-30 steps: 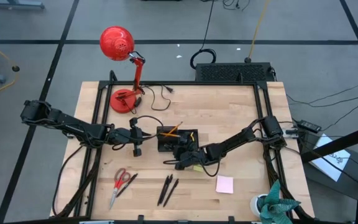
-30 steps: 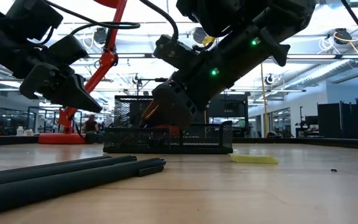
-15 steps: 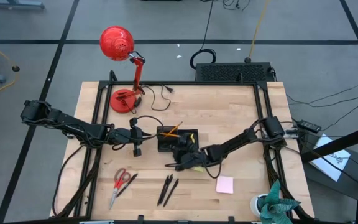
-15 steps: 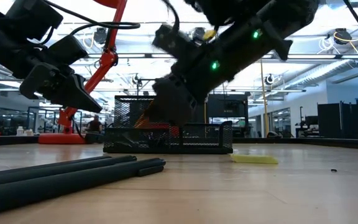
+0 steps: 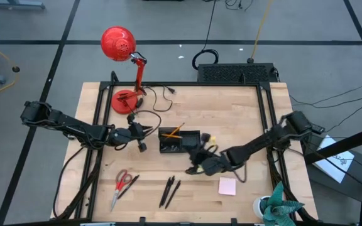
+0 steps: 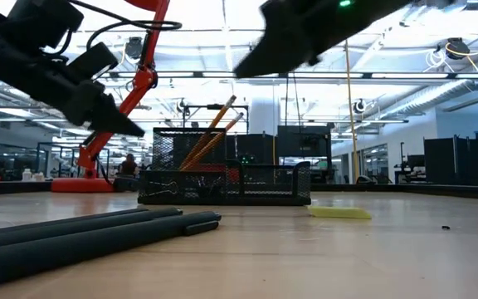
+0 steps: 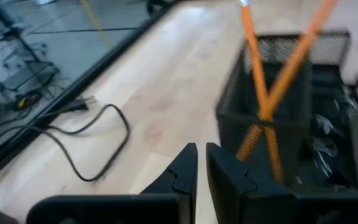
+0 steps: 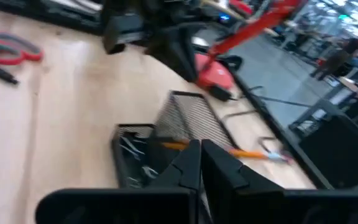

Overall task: Pick and place office supplies into organizer
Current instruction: Adjust the black desk organizer

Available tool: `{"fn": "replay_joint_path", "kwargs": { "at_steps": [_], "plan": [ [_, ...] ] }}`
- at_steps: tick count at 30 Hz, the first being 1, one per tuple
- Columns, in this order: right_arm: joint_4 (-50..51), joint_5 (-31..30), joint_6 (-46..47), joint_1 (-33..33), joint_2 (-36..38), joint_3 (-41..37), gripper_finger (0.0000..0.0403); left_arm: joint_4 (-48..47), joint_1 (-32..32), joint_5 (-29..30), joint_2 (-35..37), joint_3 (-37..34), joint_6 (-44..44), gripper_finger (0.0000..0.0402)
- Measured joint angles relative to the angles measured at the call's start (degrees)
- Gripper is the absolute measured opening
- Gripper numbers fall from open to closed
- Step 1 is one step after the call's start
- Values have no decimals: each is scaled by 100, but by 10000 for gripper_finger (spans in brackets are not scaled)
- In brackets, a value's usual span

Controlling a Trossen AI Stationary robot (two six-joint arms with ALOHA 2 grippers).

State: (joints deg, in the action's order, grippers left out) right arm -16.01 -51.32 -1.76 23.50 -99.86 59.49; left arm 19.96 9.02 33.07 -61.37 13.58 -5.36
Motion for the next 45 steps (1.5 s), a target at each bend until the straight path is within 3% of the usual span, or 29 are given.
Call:
{"fn": "replay_joint_path", "kwargs": {
  "at_steps": [5,9,13,18,25,33,45],
  "plan": [
    [5,-767,420,89,965,-1060,1,67,-142,-89,-5,0,-297,42],
    [-44,-754,906,-230,1728,-1966,1,-19,-257,-376,-56,0,-351,42],
    [-681,452,1053,-941,2130,-2791,1,-136,-300,-682,-56,0,-176,42],
    [-1782,1936,1173,-1909,1995,-3408,1,-134,-300,-807,-56,0,-49,42],
    [-2251,3268,1313,-2733,1329,-3373,0,-142,-302,-782,-56,0,80,42],
    [-2312,3966,984,-2987,428,-2765,0,-171,-304,-781,-56,0,182,42],
    [-2059,4146,1302,-2916,-35,-2521,0,-234,-304,-806,-56,0,188,42]
  ]
}}
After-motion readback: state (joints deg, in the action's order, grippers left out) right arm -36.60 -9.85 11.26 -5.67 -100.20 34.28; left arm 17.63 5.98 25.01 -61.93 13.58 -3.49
